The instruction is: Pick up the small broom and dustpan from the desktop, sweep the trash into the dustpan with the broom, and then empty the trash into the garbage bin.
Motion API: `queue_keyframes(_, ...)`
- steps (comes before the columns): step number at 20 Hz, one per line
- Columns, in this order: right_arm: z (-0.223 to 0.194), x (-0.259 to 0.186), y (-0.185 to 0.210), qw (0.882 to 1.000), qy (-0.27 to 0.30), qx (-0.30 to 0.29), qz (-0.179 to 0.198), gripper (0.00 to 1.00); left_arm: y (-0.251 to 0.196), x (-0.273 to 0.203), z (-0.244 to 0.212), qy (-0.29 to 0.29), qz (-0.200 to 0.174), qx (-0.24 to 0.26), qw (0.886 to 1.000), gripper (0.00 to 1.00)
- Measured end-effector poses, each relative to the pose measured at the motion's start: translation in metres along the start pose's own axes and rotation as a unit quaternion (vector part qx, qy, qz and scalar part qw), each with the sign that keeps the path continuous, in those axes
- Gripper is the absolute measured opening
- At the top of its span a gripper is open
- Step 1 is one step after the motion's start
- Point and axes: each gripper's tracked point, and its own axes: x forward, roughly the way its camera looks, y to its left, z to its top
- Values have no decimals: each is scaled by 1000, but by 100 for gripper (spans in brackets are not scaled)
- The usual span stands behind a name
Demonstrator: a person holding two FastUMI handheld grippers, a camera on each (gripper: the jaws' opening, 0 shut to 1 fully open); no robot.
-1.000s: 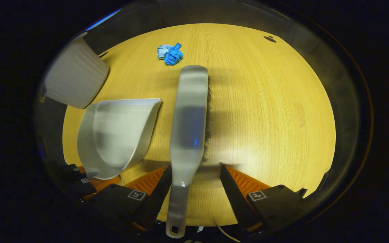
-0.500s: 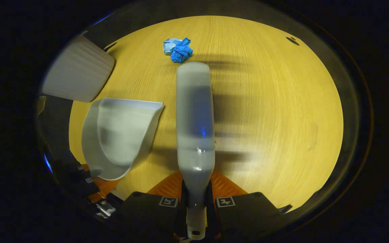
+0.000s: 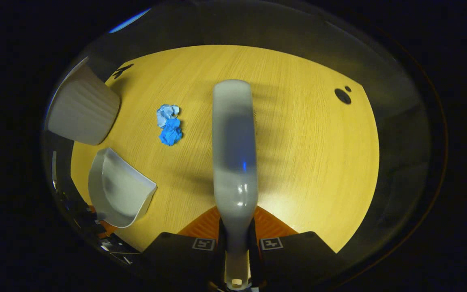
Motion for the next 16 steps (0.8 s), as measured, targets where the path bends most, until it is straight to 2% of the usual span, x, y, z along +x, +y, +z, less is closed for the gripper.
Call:
queue_keyframes(2, 26, 9, -2, 999, -1, -36, -6, 26, 1, 0, 13, 4, 2, 19, 1000, 29)
queue_keyframes(5, 58, 24, 4, 998, 8, -65, 4, 26, 4, -1, 31, 9, 0, 39, 999, 30)
queue_keyframes(8, 89, 42, 2, 989, 8, -147, -14, 26, 13, -2, 46, 15, 1, 57, 998, 30)
queue_keyframes(10, 103, 48, 8, 984, 15, -177, -6, 26, 18, -3, 53, 19, 3, 69, 997, 30)
queue_keyframes(13, 107, 59, 22, 978, 30, -204, 13, 26, 20, -2, 59, 22, 3, 85, 996, 29)
queue_keyframes(15, 92, 62, 34, 972, 54, -227, 29, 22, 20, 0, 63, 21, 4, 95, 995, 30)
queue_keyframes(16, 86, 62, 39, 966, 61, -247, 35, 24, 19, -1, 64, 18, 1, 100, 995, 30)
